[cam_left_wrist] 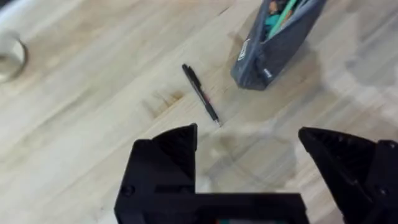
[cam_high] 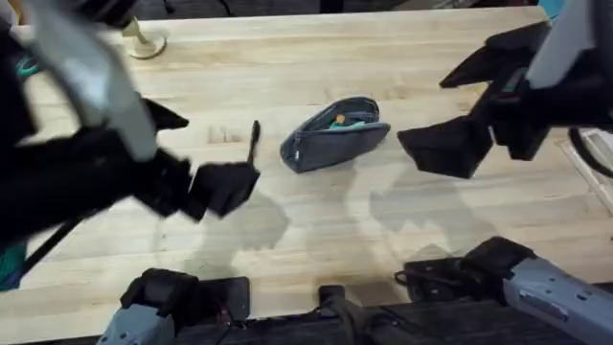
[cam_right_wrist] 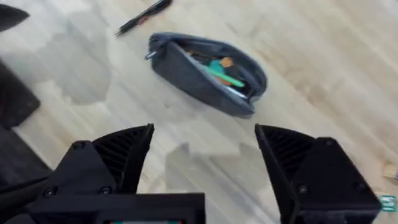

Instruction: Unzip the bag, pick up the pens from the table one at a time and place them inside, then zip the bag closed.

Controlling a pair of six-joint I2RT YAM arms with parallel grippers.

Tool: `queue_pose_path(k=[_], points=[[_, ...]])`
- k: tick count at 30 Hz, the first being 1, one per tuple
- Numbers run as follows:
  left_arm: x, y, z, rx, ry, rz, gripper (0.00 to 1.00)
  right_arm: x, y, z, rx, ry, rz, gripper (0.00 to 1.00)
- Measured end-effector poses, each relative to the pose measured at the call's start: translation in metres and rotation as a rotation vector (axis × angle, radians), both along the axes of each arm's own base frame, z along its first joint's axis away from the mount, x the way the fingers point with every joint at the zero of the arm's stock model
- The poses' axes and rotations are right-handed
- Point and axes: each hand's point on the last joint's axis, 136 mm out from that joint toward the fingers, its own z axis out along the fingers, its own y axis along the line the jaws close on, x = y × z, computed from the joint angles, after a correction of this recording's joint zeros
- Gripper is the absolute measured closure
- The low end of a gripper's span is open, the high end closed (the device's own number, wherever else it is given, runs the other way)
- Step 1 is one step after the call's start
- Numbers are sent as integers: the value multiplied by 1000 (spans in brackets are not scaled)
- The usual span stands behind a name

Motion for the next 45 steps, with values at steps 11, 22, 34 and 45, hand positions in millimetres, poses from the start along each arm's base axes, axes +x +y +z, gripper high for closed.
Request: queue_pose_path(k=[11, 22, 34, 45], points=[[95, -3, -82, 4, 310, 303, 8, 3, -8, 9, -13, -58, -33, 3], [103, -1, -153, 60, 555, 433, 8, 3, -8, 9, -13, -58, -33, 3], [121, -5, -178, 80, 558, 409, 8, 3, -8, 9, -13, -59, -34, 4], [125, -3, -209, 139, 613, 412, 6, 3, -8, 9, -15, -59, -35, 3]])
